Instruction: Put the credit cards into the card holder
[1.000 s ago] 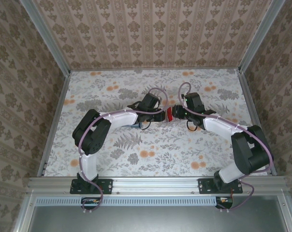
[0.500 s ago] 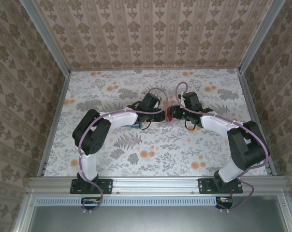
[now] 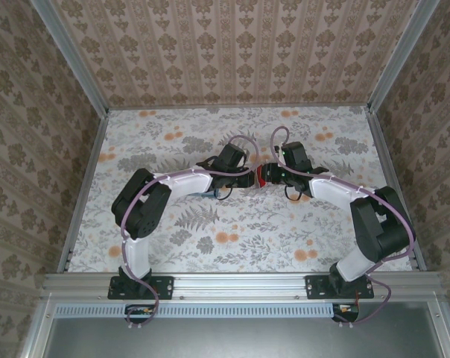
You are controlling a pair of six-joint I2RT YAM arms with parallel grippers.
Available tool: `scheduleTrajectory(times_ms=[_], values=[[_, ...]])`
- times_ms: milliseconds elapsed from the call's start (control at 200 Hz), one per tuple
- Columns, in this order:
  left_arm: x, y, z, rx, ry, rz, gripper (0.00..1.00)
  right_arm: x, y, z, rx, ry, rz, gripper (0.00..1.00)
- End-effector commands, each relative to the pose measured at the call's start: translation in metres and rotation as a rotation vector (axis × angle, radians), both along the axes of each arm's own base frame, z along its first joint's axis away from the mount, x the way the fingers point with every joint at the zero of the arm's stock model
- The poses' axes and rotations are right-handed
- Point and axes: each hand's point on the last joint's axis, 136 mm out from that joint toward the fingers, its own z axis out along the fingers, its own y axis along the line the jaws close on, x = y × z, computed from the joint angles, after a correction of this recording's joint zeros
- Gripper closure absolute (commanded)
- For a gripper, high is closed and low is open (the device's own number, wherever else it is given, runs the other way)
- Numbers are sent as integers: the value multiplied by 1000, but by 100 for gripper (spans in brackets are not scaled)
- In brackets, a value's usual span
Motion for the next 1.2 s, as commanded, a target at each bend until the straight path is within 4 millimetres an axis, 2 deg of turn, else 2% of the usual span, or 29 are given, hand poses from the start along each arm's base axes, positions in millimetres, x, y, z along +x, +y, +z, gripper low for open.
scheduleTrajectory(times_ms=[0,455,1195], values=[[-1,-6,0,-9,6,1,74,-4,14,17,45,-52,59,56],[-1,-6,0,-6,5,0,74,-6,14,26,55,-84,61,59],[-1,-6,4,-2,1,-6,74,-8,4,35,42,-130,20,75]])
